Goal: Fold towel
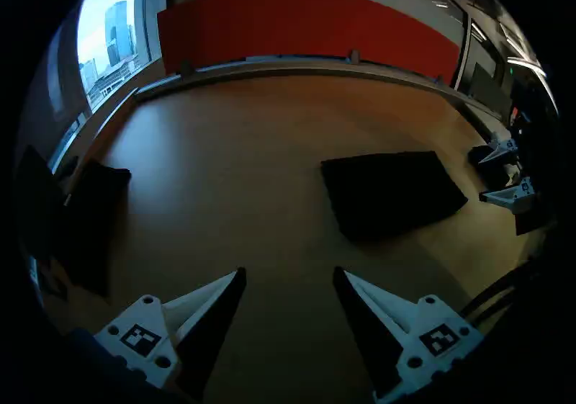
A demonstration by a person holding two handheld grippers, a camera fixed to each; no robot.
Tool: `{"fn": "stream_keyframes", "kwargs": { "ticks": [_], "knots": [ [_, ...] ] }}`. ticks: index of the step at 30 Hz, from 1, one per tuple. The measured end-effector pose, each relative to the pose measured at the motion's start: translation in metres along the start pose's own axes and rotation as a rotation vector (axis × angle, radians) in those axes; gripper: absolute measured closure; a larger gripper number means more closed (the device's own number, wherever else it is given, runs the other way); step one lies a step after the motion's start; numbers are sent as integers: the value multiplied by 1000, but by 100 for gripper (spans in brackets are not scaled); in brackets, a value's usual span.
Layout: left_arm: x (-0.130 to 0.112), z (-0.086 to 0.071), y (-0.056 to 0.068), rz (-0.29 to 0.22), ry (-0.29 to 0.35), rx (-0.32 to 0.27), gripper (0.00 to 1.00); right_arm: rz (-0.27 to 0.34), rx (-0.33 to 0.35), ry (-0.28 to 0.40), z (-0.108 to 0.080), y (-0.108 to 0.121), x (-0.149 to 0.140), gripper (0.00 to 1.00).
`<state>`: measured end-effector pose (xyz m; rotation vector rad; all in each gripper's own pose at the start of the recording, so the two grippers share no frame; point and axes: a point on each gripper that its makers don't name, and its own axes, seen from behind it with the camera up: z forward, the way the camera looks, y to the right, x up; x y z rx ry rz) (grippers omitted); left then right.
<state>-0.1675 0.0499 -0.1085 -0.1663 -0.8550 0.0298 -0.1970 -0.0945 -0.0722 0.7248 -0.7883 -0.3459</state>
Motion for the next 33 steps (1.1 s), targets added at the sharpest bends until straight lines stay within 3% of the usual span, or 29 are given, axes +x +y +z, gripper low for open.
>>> {"fn": "stream_keyframes", "kwargs": {
  "ticks": [22, 26, 33],
  "knots": [
    [-25, -14, -20, -41, -17, 39, 11, -46, 26, -78, 18, 1, -32, 0],
    [-30, -16, -24, -49, -23, 45, 11, -49, 28, -98, 24, 3, -43, 6],
    [-37, -20, -28, -56, -31, 53, 10, -51, 36, -119, 32, 5, -52, 28]
  ]
}}
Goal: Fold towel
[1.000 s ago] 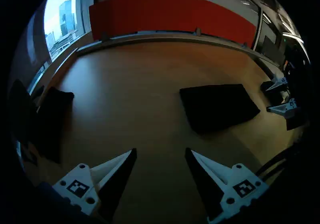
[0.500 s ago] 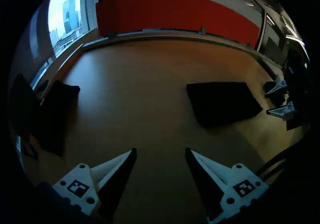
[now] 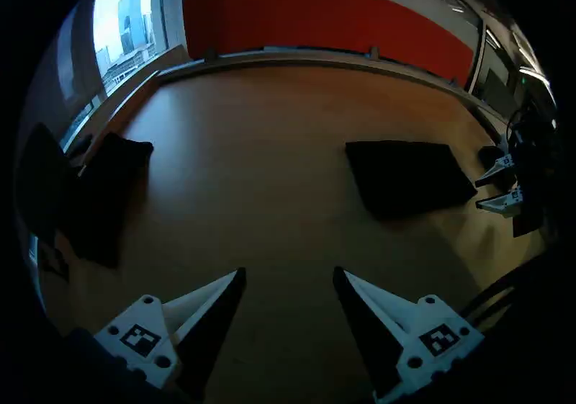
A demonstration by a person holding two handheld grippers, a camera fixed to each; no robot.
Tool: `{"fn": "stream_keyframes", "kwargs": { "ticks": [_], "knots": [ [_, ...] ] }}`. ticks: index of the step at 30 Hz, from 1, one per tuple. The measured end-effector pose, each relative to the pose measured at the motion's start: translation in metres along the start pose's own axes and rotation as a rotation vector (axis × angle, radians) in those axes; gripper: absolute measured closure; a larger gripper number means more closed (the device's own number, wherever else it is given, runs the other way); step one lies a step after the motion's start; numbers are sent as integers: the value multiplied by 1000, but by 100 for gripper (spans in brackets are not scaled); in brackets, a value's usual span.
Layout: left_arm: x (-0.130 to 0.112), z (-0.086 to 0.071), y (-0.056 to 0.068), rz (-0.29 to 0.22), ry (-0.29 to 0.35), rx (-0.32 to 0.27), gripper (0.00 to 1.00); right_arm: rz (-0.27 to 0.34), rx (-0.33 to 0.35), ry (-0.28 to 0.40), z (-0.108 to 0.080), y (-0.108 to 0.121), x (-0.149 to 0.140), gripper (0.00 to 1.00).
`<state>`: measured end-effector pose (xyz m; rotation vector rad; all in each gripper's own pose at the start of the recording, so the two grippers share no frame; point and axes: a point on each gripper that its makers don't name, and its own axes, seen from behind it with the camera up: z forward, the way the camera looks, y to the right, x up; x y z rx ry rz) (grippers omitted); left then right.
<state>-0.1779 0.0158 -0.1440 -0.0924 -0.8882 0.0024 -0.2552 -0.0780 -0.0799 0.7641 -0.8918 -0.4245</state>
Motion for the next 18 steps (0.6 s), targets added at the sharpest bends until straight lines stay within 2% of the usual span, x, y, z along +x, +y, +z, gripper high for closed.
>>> {"fn": "stream_keyframes", "kwargs": {
  "ticks": [7, 9, 11, 13, 18],
  "knots": [
    [-1, -1, -3, -5, 0, 2, 11, -12, 8, -7, 2, 2, 0, 32],
    [-1, -1, -4, -5, 0, 3, 11, -15, 9, -12, 2, 2, -1, 37],
    [-2, -1, -4, -5, -1, 4, 11, -17, 10, -17, 3, 3, -2, 38],
    [-3, -1, -4, -7, -1, 3, 10, -18, 12, -22, 3, 3, -3, 47],
    [-4, -2, -5, -8, -4, 2, 11, -22, 13, -22, 3, 5, -3, 62]
  ]
}}
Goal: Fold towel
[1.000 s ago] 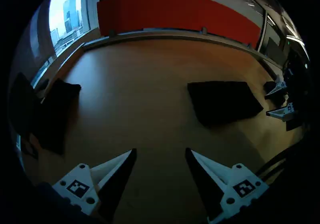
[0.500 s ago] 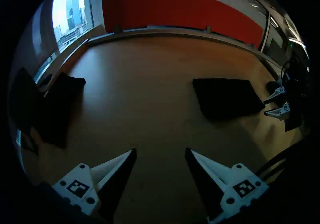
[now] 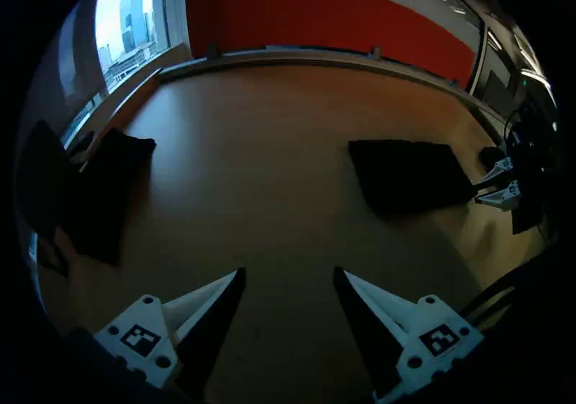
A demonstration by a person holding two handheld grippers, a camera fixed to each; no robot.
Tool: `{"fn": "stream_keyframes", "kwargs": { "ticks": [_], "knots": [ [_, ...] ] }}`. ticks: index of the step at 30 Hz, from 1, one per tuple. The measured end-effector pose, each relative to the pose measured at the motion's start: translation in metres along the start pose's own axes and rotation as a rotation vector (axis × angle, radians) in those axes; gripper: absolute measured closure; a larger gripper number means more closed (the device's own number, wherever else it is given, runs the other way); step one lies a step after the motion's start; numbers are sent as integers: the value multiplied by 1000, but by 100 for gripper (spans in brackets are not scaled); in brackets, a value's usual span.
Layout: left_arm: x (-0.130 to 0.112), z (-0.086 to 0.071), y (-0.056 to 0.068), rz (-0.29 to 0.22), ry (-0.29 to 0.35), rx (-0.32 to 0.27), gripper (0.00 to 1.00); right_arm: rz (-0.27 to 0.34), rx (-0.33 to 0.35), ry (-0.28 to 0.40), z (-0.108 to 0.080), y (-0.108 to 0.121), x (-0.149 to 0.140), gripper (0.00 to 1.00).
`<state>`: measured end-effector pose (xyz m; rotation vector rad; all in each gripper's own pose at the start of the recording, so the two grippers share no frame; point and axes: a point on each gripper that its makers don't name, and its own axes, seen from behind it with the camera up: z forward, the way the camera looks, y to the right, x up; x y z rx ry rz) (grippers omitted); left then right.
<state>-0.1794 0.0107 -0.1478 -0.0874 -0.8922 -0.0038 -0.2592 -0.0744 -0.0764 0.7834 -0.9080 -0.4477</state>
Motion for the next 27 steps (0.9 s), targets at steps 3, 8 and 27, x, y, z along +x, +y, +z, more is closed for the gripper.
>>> {"fn": "stream_keyframes", "kwargs": {
  "ticks": [3, 8, 27],
  "knots": [
    [0, 1, -1, 0, -2, 1, 11, -1, 0, -2, 1, 1, 0, 64],
    [1, 1, -2, -1, -2, 1, 11, -6, -1, -6, 4, 2, 1, 64],
    [4, 1, -2, 2, 7, 0, 11, 4, -5, 11, 2, 4, 10, 95]
  ]
}}
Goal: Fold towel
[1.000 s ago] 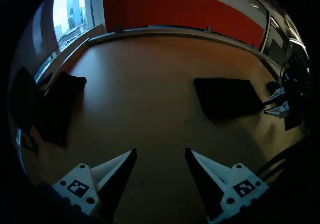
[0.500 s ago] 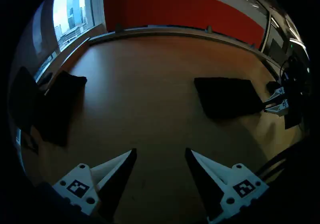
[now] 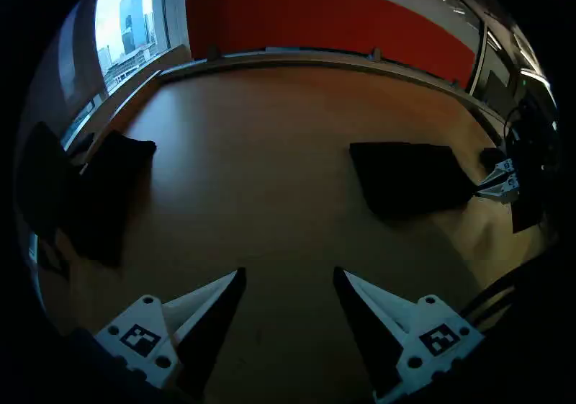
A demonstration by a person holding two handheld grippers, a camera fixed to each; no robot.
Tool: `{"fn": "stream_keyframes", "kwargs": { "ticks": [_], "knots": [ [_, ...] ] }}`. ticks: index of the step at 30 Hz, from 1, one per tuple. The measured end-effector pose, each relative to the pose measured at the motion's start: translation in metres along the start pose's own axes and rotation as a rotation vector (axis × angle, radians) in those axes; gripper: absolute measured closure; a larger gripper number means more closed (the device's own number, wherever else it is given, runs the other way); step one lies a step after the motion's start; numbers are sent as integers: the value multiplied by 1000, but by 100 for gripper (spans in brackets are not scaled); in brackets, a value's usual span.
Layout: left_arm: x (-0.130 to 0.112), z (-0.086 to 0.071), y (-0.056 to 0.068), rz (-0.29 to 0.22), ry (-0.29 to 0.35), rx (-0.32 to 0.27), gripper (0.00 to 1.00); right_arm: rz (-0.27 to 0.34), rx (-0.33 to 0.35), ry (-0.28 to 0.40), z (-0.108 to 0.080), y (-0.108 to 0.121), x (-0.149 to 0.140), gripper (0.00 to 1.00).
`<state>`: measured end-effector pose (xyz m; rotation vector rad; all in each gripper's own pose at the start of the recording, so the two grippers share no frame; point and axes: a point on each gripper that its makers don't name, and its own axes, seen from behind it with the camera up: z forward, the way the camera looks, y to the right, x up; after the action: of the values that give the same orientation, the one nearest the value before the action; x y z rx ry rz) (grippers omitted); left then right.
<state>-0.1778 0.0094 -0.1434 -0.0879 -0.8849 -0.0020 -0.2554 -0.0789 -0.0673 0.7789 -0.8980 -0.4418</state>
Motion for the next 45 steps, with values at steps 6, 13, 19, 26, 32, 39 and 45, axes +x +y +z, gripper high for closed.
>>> {"fn": "stream_keyframes", "kwargs": {
  "ticks": [6, 13, 19, 26, 32, 39, 45],
  "knots": [
    [0, 0, -1, -1, 0, 1, 11, -7, -9, 25, -10, 1, 12, 95],
    [1, -1, -1, -3, 4, 0, 11, -27, -24, 72, -28, 3, 37, 95],
    [2, -2, 0, -3, 6, 0, 11, -39, -31, 104, -41, 5, 56, 95],
    [2, -3, 0, -5, 8, -1, 11, -45, -44, 125, -54, 11, 68, 95],
    [2, -3, 1, -7, 9, -2, 11, -48, -61, 139, -64, 18, 74, 95],
    [2, -3, 1, -12, 11, -4, 10, -61, -57, 149, -62, 16, 84, 95],
    [2, -4, 1, -16, 15, -4, 11, -91, -42, 159, -59, 11, 99, 95]
  ]
}}
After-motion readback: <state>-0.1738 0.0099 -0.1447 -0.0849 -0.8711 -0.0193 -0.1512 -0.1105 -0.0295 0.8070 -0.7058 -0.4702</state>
